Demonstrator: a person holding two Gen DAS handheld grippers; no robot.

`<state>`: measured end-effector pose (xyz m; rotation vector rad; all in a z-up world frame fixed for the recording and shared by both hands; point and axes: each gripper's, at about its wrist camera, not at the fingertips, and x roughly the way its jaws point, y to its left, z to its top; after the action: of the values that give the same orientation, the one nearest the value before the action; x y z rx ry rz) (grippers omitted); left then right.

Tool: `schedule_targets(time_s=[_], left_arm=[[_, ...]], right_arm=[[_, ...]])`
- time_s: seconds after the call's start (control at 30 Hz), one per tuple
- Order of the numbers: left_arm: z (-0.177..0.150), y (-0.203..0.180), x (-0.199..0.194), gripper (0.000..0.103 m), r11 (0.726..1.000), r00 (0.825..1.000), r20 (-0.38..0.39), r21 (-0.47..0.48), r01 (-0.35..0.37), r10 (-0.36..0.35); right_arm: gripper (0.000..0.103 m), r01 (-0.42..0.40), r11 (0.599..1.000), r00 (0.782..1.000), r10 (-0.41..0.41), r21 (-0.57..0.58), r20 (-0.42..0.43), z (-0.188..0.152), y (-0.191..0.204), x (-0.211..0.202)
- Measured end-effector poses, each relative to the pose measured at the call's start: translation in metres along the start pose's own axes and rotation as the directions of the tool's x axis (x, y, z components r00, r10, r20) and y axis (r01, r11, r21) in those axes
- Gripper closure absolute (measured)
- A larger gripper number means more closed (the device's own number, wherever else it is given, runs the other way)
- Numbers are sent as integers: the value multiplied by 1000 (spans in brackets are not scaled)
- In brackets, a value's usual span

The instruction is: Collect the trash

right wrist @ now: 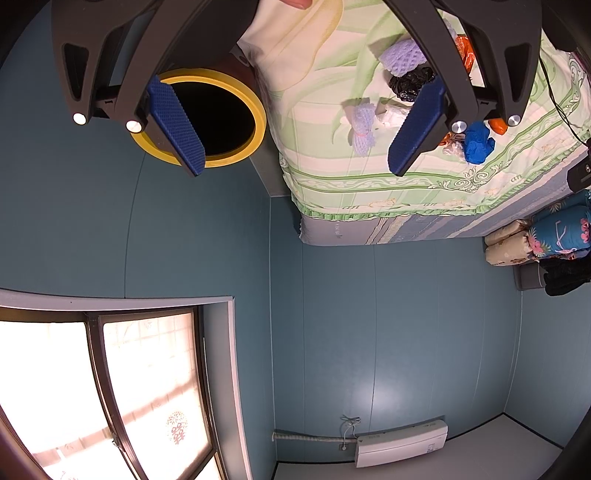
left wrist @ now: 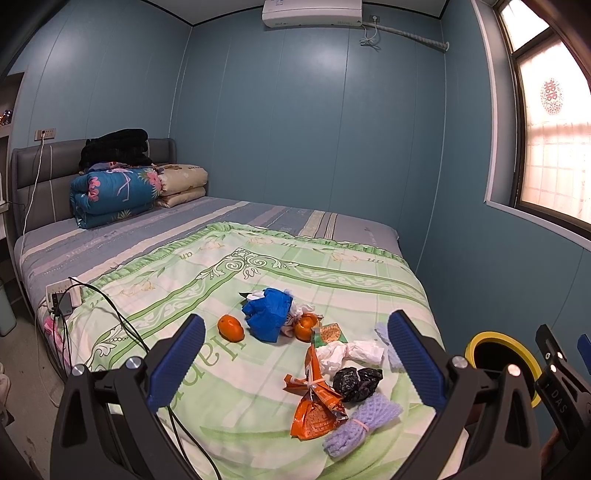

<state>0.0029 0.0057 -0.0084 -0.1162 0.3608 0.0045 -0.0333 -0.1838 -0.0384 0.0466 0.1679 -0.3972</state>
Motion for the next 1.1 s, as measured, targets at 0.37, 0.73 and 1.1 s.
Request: schedule_targets(time_s=[0.37,0.73,1.1], left_arm=[[1,-2,1,7,1000,1000,-6,-1,2,-2],[1,-3,2,7,1000,1000,-12,-2,8,-8],[1,-3,2,7,1000,1000,-13,-3,10,-10]], right_arm=[[8,-1,1000,1000,1,2,-1,0,-1,0],[8,-1,1000,1000,1,3,-2,0,-1,0],[8,-2,1000,1000,2,4,-4,0,0,1]])
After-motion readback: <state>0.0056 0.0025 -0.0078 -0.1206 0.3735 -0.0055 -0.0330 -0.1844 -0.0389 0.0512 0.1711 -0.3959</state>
